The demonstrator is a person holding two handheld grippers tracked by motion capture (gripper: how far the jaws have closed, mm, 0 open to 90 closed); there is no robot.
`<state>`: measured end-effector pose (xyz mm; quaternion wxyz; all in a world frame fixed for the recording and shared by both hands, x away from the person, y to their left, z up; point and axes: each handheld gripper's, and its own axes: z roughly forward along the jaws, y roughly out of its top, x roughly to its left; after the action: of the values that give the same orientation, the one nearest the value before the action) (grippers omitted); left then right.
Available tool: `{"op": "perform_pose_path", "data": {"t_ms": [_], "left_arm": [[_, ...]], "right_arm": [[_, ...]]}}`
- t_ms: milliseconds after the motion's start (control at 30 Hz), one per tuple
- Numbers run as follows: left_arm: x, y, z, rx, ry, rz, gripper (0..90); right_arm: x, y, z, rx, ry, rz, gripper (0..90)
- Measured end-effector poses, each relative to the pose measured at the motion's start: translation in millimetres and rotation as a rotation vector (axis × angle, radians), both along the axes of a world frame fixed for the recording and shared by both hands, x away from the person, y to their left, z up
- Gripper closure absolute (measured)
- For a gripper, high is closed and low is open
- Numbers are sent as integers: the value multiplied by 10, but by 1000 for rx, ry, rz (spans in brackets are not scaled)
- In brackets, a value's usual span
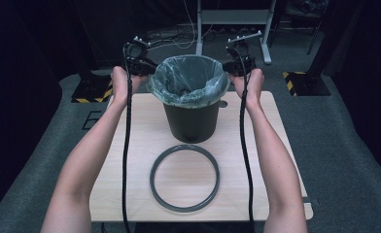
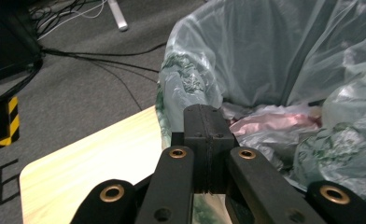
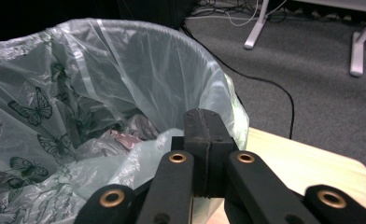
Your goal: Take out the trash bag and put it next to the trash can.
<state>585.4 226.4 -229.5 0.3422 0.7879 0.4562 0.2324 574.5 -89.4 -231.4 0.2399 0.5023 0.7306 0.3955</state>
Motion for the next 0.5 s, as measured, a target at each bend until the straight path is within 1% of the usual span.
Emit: {"op": "perform_pose_path", "data": {"t_ms": [67, 133, 167, 233, 267, 333, 367, 400, 433, 467, 500], "left_arm": [[-21, -5, 47, 4, -15, 0, 896], [-34, -7, 88, -2, -15, -5, 896], [-40, -11, 107, 2, -20, -8, 897], [-52, -16, 135, -5, -23, -11, 897], [-57, -22, 145, 0, -24, -15, 896], [-70, -30, 165, -3, -26, -21, 897], [-75, -33, 178, -3, -28, -23, 897], [-80, -36, 190, -4, -31, -25, 897], [-82, -39, 202, -8, -30, -28, 897], [-87, -44, 213, -6, -34, -28, 897], [-89, -49, 220, -5, -35, -31, 897]], "right_arm": [[-15, 13, 42, 17, -7, 11, 900], [-35, 32, 95, 35, -21, 25, 900], [-48, 51, 123, 32, -25, 27, 900], [-69, 90, 165, 20, -36, 30, 900], [-77, 117, 179, -2, -40, 27, 900], [-70, 146, 169, -32, -30, 17, 892], [-56, 146, 150, -39, -17, 10, 794], [-34, 140, 122, -42, -1, 4, 720], [-13, 128, 87, -36, 16, 4, 623], [11, 122, 47, -39, 37, -2, 604], [27, 120, 3, -47, 50, -7, 533]]}}
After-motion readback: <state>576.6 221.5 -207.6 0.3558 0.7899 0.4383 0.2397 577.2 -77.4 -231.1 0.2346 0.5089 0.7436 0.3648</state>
